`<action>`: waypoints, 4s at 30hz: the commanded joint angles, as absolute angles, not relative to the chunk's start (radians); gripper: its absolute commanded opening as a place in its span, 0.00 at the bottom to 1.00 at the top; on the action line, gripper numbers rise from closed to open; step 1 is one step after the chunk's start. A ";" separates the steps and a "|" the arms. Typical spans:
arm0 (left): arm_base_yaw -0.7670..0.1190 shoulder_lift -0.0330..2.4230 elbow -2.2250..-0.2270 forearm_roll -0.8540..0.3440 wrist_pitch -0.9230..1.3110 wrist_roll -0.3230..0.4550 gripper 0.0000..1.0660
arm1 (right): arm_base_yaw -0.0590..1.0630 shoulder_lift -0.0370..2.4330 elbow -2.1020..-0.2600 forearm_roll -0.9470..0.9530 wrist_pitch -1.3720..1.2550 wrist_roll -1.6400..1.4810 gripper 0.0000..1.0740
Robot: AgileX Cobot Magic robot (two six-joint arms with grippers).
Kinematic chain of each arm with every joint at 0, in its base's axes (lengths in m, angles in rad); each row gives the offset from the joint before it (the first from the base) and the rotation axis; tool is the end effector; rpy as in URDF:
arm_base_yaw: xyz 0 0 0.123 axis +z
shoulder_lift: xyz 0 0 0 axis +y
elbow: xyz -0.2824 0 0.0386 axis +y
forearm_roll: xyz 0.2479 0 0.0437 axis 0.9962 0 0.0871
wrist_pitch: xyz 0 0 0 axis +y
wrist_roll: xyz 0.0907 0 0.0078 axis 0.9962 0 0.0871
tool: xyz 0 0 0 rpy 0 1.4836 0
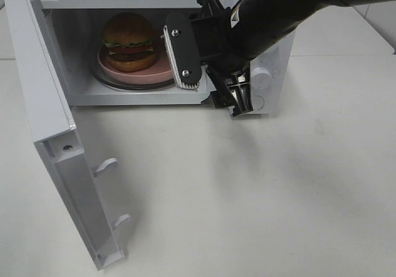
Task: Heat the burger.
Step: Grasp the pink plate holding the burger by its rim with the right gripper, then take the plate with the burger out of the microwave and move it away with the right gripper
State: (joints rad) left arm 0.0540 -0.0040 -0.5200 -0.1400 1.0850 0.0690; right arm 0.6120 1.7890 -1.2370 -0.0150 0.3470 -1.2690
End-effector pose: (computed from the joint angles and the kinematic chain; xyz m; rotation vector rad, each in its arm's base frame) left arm -0.0087 -0.0117 0.2813 0.0258 2.0377 -0.0903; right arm 0.3239 0.2268 0.2314 -1.9531 1.4069 -0.3220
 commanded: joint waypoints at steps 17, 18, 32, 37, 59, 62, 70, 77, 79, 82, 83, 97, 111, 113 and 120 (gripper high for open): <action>0.056 -0.021 -0.519 -0.145 1.074 0.064 0.94 | 0.613 2.079 -1.521 -0.074 0.338 -1.115 0.78; 0.056 -0.021 -0.519 -0.145 1.074 0.064 0.94 | 0.613 2.104 -1.546 -0.074 0.338 -1.098 0.78; 0.056 -0.021 -0.519 -0.145 1.074 0.064 0.94 | 0.610 2.244 -1.686 -0.074 0.368 -1.044 0.78; 0.056 -0.021 -0.519 -0.145 1.074 0.064 0.94 | 0.609 2.288 -1.741 -0.074 0.373 -1.044 0.78; 0.056 -0.021 -0.519 -0.145 1.074 0.065 0.94 | 0.609 2.453 -2.000 -0.064 0.512 -1.045 0.76; 0.056 -0.021 -0.519 -0.145 1.074 0.065 0.94 | 0.609 2.465 -2.013 -0.034 0.518 -1.045 0.74; 0.056 -0.021 -0.519 -0.145 1.074 0.065 0.94 | 0.609 2.468 -2.018 0.022 0.518 -1.048 0.44; 0.056 -0.021 -0.519 -0.145 1.074 0.065 0.94 | 0.609 2.468 -2.018 0.113 0.513 -1.056 0.00; 0.056 -0.021 -0.519 -0.145 1.074 0.065 0.94 | 0.609 2.468 -2.018 0.132 0.512 -1.076 0.00; 0.056 -0.021 -0.519 -0.145 1.074 0.065 0.94 | 0.609 2.468 -2.018 0.157 0.523 -1.129 0.00; 0.056 -0.021 -0.519 -0.145 1.074 0.065 0.94 | 0.609 2.468 -2.018 0.165 0.531 -1.142 0.00; 0.056 -0.021 -0.519 -0.145 1.074 0.065 0.94 | 0.621 2.388 -1.974 0.163 0.626 -1.298 0.00; 0.056 -0.021 -0.519 -0.145 1.074 0.065 0.94 | 0.621 2.202 -1.655 0.106 0.388 -1.350 0.00; 0.056 -0.021 -0.519 -0.145 1.074 0.065 0.94 | 0.621 2.176 -1.609 0.106 0.358 -1.360 0.00; 0.056 -0.021 -0.519 -0.145 1.074 0.065 0.94 | 0.622 2.091 -1.458 0.093 0.266 -1.379 0.00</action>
